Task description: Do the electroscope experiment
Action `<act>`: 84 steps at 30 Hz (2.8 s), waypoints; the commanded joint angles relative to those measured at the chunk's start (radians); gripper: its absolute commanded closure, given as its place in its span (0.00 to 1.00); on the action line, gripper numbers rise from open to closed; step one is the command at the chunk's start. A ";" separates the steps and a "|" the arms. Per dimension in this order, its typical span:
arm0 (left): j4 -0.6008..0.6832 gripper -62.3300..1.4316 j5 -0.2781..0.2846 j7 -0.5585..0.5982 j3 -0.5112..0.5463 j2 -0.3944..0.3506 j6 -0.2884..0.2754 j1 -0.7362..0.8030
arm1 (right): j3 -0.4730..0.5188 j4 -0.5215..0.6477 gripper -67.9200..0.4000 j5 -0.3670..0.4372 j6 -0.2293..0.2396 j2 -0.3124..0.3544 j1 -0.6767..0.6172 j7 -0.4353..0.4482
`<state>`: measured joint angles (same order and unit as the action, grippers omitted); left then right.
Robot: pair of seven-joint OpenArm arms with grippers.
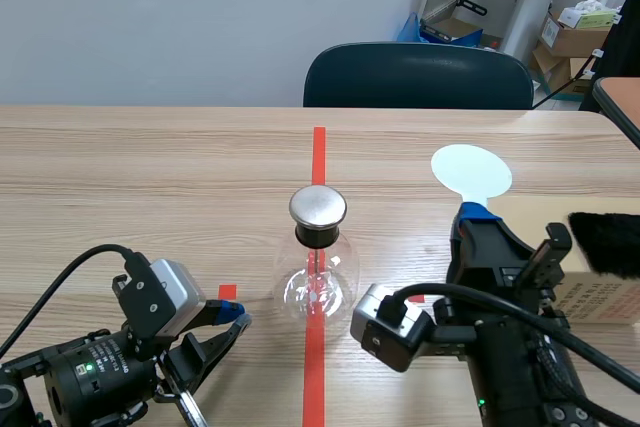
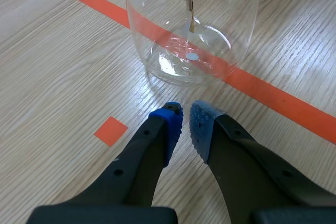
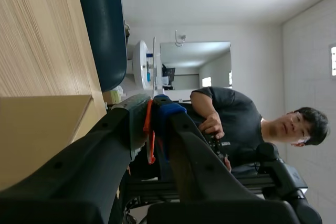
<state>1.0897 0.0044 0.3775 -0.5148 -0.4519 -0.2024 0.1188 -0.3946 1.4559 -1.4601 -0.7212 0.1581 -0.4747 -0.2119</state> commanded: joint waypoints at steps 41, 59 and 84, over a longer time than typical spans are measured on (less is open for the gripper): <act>0.016 0.84 0.006 0.014 -0.001 0.000 0.002 -0.003 | 0.002 0.009 0.98 -0.001 -0.011 0.005 0.009 -0.010; 0.016 0.84 0.006 0.014 -0.001 0.000 0.002 -0.003 | 0.003 0.009 0.98 -0.001 -0.011 0.005 0.009 -0.008; 0.016 0.79 0.006 -0.002 0.002 0.000 0.048 -0.003 | 0.460 0.148 0.98 0.163 -0.062 -0.113 -0.210 0.594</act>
<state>1.0897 0.0040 0.3744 -0.5148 -0.4519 -0.1574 0.1192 0.0566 1.6001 -1.3178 -0.7219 0.0422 -0.6945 0.3763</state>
